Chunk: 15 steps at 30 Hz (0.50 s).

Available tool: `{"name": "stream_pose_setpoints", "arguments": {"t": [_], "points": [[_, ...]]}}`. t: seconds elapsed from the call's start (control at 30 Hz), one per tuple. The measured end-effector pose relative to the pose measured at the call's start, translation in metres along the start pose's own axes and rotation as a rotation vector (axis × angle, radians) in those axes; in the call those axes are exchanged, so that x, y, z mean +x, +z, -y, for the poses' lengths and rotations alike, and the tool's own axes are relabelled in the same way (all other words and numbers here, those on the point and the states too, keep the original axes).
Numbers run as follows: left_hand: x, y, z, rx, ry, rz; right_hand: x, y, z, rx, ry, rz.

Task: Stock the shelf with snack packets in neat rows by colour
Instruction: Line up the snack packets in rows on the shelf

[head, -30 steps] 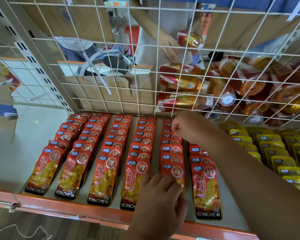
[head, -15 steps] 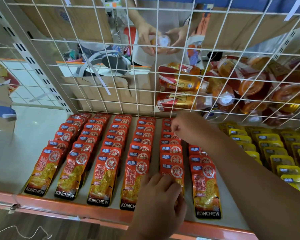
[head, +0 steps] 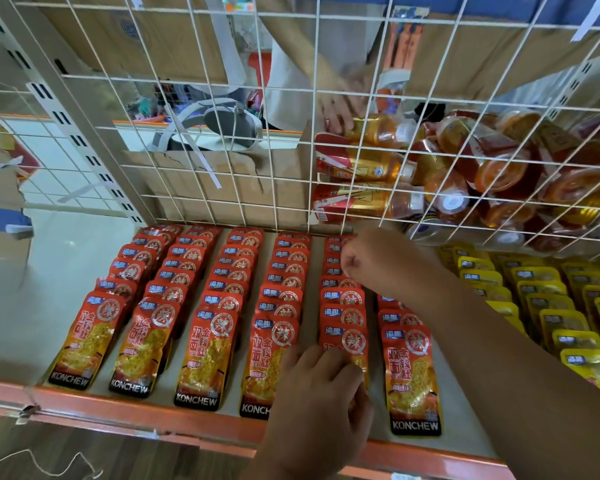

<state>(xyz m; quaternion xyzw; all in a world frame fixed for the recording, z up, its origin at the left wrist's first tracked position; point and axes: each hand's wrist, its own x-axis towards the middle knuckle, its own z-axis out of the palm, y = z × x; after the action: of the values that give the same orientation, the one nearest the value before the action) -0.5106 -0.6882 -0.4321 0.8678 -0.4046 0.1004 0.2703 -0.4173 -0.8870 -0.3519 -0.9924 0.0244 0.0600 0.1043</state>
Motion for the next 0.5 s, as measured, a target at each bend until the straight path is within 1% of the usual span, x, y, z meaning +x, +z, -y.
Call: {"name": "stream_pose_setpoints", "arguments": {"t": [0.1,0.27,0.43,0.5], "points": [[-0.0002,-0.0002,-0.0007,0.001,-0.013,0.018,-0.0040,0.0023,0.0017,-0.016,-0.005,0.045],[0.0003,0.0000,-0.0009,0.001,-0.009,0.027,-0.0077,0.0065,-0.0019,0.003,0.004,-0.010],[-0.0011,0.0004,-0.0009,-0.004,-0.021,0.040,-0.0106,0.0006,0.0024,-0.001,0.016,0.016],[-0.0011,0.0004,-0.0011,-0.005,-0.020,0.043,-0.0076,-0.0006,0.0041,-0.020,0.034,0.055]]}}
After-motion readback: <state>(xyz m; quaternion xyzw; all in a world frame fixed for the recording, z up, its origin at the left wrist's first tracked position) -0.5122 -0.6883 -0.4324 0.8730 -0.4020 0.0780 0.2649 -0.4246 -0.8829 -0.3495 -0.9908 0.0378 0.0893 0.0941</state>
